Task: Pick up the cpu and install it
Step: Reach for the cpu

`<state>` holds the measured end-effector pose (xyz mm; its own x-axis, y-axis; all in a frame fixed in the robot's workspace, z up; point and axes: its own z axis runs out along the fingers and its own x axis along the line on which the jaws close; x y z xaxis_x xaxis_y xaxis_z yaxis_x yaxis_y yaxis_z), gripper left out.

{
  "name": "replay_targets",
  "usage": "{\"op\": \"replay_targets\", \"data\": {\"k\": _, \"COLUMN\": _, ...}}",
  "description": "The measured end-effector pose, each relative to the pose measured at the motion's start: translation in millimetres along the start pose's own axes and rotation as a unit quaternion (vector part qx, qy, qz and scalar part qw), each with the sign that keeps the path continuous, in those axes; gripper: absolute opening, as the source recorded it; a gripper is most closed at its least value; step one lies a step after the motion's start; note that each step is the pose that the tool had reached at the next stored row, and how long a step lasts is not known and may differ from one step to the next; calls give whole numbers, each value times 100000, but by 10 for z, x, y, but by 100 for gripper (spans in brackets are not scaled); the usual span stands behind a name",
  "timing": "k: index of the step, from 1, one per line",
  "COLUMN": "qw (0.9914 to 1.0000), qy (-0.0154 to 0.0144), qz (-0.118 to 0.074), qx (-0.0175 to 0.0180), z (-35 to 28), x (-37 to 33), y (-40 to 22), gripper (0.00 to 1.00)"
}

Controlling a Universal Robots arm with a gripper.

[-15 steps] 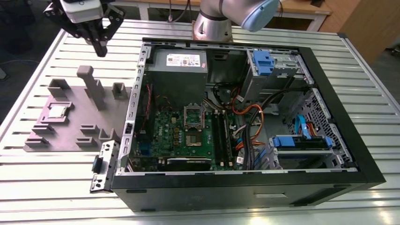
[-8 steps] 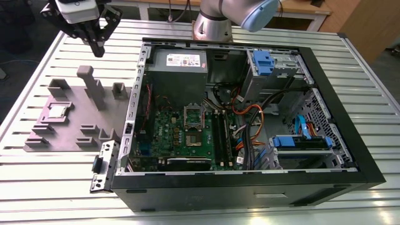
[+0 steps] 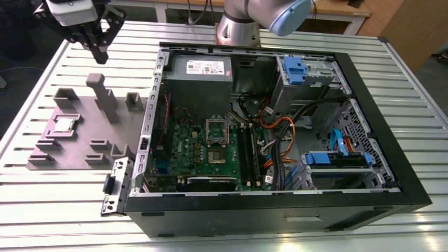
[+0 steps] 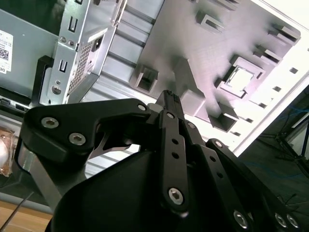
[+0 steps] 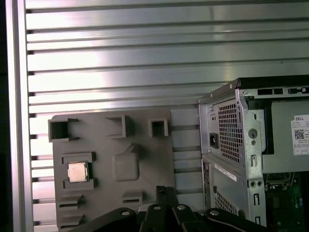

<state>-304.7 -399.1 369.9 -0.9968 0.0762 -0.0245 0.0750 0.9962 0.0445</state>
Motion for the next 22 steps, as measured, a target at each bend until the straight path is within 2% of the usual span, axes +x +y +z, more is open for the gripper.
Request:
{"op": "replay_targets", "data": {"k": 5, "qw": 100000, "qy": 1, "qz": 1, "qx": 1, "z": 9, "x": 28, "y": -3, "gripper": 11}}
{"op": "replay_targets", "data": {"k": 16, "qw": 100000, "qy": -5, "qz": 10, "qx": -1, "z": 13, "x": 41, "y": -4, "gripper": 11}}
{"op": "replay_targets", "data": {"k": 18, "qw": 100000, "qy": 2, "qz": 2, "qx": 4, "z": 12, "x": 59, "y": -5, "gripper": 11}}
{"op": "replay_targets", "data": {"k": 22, "qw": 100000, "qy": 1, "qz": 3, "qx": 4, "z": 12, "x": 140, "y": -11, "gripper": 11}}
